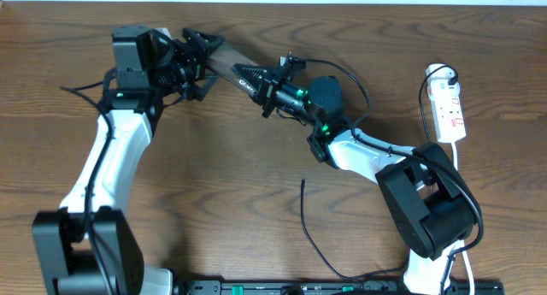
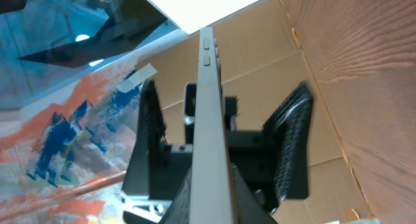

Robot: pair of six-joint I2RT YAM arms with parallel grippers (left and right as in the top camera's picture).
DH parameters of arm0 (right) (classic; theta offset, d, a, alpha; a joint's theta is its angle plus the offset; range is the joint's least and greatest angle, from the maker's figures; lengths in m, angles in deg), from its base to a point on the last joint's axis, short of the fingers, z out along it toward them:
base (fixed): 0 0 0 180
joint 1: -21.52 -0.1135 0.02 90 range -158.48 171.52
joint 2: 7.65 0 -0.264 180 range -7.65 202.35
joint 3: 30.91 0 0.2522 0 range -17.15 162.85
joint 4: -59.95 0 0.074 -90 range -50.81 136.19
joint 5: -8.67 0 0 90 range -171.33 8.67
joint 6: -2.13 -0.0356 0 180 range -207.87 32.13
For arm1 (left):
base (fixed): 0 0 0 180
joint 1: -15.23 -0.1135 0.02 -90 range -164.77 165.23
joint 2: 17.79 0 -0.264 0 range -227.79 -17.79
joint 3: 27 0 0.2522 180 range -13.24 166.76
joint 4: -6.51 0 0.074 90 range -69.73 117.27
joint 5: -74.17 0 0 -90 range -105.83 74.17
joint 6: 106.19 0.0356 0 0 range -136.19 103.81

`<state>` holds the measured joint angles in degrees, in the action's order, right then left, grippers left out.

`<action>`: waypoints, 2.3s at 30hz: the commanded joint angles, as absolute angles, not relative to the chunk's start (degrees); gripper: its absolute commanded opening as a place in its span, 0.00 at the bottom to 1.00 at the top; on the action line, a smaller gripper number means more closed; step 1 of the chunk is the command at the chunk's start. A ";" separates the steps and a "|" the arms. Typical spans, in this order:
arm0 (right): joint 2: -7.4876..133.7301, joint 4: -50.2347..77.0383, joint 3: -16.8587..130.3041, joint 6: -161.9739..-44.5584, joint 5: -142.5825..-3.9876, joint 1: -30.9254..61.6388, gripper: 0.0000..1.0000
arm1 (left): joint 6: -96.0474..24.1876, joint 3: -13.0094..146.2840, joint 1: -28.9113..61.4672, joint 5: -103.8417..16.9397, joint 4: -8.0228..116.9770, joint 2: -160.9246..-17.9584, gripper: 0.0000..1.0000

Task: Plug charger to phone and switch on socket

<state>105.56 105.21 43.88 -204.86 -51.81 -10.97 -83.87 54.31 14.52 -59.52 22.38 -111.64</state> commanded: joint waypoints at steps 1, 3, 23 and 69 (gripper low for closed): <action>105.14 106.24 44.78 -205.43 -52.93 -11.19 0.01 | -85.53 55.23 14.15 -63.21 21.64 -112.93 0.91; 105.14 106.17 44.78 -205.43 -52.95 -11.06 0.02 | -85.49 55.23 14.10 -63.21 21.48 -112.93 0.91; 105.14 103.92 44.76 -204.07 -51.66 -12.06 0.02 | -83.55 55.23 13.32 -61.22 20.83 -112.93 0.63; 105.14 102.79 44.76 -205.43 -54.43 -14.66 0.02 | -80.94 55.23 13.32 -57.75 23.43 -112.95 0.19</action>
